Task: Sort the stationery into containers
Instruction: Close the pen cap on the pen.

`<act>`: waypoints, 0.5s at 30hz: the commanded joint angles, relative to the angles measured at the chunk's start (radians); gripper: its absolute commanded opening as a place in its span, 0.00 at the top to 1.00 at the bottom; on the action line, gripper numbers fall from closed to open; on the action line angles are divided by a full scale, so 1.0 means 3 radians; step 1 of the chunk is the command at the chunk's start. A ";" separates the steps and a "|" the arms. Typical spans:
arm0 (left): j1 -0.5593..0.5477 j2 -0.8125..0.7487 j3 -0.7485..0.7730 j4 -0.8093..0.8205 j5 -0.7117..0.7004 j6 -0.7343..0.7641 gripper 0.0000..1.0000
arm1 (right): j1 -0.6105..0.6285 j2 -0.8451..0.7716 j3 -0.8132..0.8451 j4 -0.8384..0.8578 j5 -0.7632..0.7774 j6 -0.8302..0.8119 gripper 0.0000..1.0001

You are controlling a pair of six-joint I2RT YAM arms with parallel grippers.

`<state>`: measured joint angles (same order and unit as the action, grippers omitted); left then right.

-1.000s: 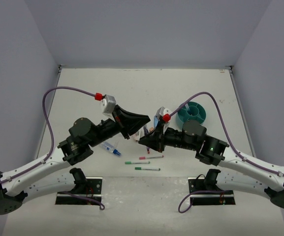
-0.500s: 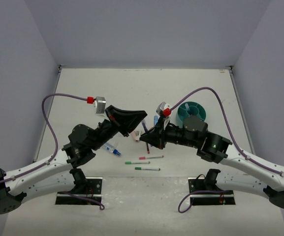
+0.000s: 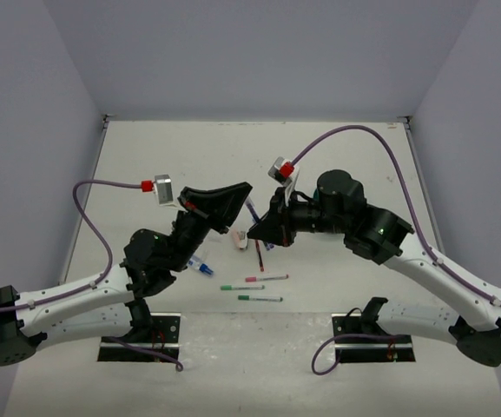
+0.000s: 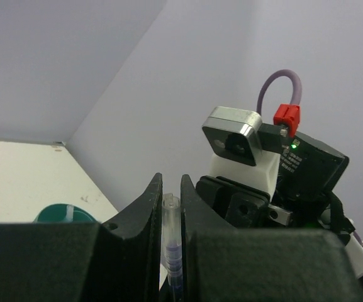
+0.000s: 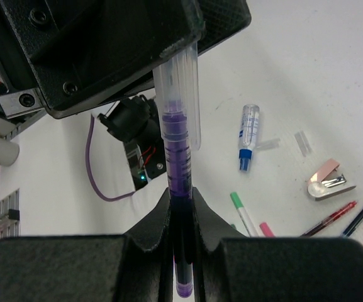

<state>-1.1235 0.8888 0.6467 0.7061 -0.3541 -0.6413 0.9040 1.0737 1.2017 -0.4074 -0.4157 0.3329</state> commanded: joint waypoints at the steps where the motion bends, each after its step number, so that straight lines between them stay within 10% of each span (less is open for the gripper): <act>1: -0.0356 0.0093 -0.0283 -0.1420 0.0597 0.0046 1.00 | -0.0262 -0.0035 0.0070 0.1817 0.0274 0.0091 1.00; 15: -0.0351 -0.0173 0.0995 -0.2487 0.0076 0.0938 1.00 | -0.0252 0.0036 -0.1133 0.2117 -0.0208 0.0111 1.00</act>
<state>-1.1760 0.8607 0.8938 0.1052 -0.4080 -0.3987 0.8711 1.0809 0.8983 0.0341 -0.5783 0.3220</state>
